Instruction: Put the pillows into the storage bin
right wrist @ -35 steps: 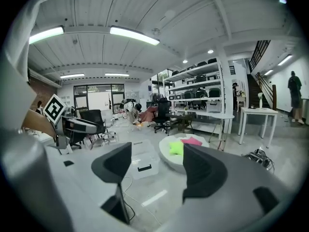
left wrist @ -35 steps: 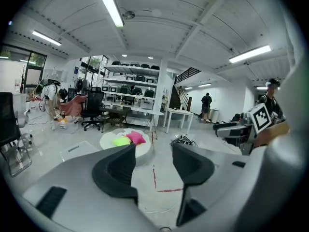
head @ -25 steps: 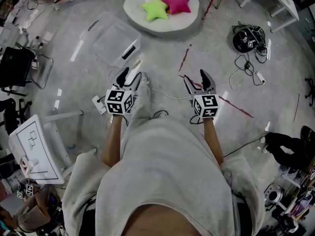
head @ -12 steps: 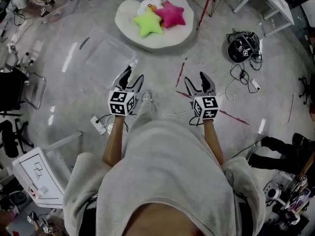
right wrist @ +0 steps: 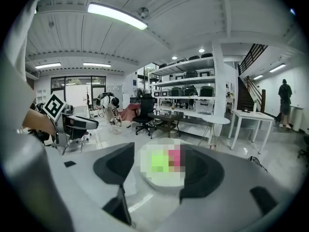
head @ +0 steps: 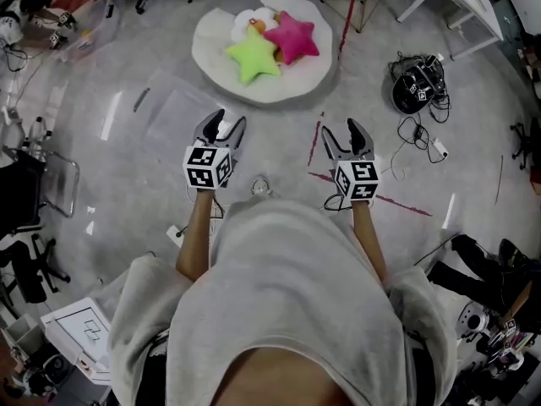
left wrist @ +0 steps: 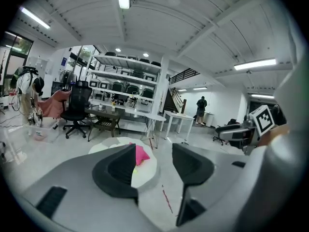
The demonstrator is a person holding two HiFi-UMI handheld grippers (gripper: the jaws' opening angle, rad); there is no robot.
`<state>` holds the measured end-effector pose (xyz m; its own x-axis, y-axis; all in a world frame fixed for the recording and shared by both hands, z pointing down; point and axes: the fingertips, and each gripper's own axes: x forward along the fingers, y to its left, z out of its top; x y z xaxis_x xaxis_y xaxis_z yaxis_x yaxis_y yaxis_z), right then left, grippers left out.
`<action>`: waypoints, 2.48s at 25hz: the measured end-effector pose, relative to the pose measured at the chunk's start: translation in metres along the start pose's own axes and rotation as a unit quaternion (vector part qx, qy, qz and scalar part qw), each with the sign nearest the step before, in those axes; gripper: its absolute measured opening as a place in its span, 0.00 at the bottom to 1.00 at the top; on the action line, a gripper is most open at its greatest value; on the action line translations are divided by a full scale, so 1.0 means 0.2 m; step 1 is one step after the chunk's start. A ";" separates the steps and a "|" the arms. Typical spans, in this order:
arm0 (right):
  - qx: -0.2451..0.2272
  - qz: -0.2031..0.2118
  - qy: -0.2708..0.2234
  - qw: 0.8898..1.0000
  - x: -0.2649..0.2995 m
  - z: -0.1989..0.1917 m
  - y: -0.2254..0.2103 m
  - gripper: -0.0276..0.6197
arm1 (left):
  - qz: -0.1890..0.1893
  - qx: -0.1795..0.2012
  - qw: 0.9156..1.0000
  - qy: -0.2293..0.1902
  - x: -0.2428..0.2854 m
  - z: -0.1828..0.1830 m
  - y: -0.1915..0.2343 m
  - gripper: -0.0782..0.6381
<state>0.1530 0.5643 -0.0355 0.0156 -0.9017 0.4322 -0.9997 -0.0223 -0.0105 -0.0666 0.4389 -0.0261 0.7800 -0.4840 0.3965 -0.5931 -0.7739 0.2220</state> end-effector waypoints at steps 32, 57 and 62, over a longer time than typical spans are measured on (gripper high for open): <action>0.024 0.070 0.051 0.996 1.36 0.28 -0.74 0.47 | 0.056 -0.017 0.996 0.067 1.21 0.44 0.52 0.44; 0.047 0.165 0.151 0.974 2.42 -0.09 -1.11 0.63 | 0.126 -0.081 0.976 0.156 1.98 0.14 0.83 0.44; 0.053 0.160 0.160 0.973 2.57 -0.22 -1.09 0.65 | 0.110 -0.077 0.980 0.147 2.18 0.05 0.99 0.44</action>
<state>0.3785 0.1238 0.2286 -0.3197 -0.6900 0.6494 -0.9445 0.1773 -0.2766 0.1581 0.0695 0.1829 0.5512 -0.4762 0.6852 -0.7817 -0.5818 0.2245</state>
